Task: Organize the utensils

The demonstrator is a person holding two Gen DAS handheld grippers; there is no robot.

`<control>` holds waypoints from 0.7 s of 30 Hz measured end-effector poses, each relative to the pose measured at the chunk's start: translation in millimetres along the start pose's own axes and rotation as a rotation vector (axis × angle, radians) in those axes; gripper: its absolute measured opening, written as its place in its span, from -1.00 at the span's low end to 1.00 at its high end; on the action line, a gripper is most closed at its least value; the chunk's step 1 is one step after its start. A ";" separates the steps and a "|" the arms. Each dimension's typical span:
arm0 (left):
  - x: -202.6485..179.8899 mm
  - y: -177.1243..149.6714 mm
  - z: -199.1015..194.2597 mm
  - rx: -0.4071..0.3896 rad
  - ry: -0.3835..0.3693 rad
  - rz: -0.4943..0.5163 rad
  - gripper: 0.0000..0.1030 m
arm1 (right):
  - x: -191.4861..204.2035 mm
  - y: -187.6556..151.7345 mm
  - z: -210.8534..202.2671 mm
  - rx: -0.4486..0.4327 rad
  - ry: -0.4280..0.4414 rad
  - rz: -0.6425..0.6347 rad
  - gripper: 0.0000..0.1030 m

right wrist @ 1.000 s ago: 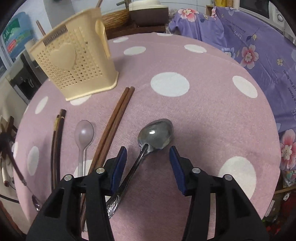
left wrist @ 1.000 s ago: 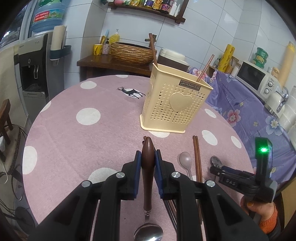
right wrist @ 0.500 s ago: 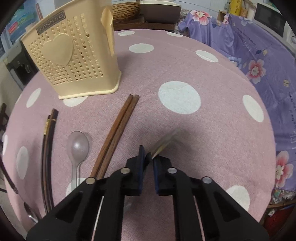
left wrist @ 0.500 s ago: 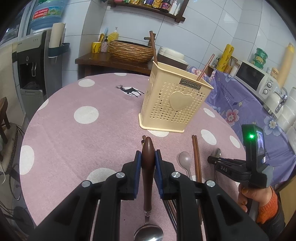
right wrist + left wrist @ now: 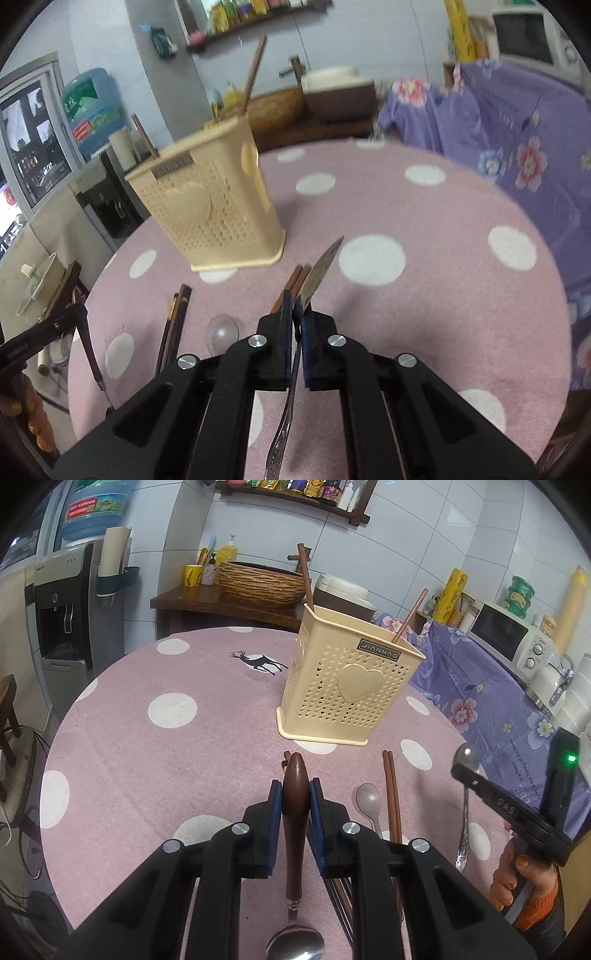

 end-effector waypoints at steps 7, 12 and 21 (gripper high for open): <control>-4.6 2.2 -1.8 -0.008 0.001 0.007 -0.69 | 15.0 9.8 -14.3 -0.088 0.028 -0.058 -0.91; -4.5 2.3 -2.6 -0.009 0.003 0.006 -0.69 | 11.2 -8.0 5.8 0.030 -0.010 -0.064 -0.91; -5.1 2.1 -2.5 -0.009 -0.005 0.006 -0.69 | -15.0 -38.3 15.0 0.203 -0.510 -0.411 -0.91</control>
Point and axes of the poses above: each gripper's, at about its wrist camera, not at the fingertips, and z roughly the way its jaws point, x to its left, y to its top, the point moved 7 cm from there along z, roughly the way its jaws point
